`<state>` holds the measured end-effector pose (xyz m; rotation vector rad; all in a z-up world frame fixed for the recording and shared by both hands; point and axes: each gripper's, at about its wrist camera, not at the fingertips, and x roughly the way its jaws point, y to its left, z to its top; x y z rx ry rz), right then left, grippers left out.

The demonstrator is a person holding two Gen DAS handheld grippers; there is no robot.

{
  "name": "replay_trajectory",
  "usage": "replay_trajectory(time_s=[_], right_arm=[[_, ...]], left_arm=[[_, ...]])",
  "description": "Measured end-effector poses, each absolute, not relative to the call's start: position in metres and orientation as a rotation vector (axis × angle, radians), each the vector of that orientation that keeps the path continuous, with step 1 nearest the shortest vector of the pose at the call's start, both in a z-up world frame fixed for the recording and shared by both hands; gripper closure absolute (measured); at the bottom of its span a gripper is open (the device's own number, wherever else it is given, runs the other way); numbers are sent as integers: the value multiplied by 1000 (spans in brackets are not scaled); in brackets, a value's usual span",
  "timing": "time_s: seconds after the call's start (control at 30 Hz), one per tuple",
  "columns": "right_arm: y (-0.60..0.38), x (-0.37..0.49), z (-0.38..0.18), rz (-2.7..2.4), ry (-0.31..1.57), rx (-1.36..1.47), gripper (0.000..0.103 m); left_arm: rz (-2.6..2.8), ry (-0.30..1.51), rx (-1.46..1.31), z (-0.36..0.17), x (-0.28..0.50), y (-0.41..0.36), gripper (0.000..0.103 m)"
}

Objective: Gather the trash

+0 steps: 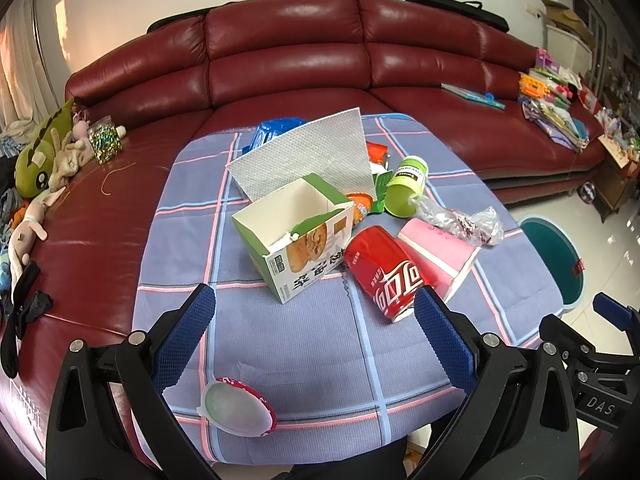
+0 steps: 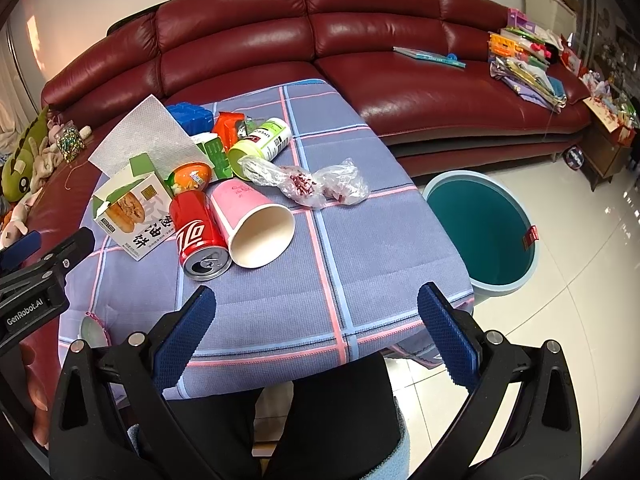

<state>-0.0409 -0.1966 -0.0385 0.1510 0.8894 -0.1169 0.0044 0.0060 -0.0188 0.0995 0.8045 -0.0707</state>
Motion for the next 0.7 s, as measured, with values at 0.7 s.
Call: replay_trajectory(time_s=[0.7], right_arm=[[-191, -21, -58, -110, 949, 126, 6]], left_arm=[[-56, 873, 93, -43, 36, 48, 4]])
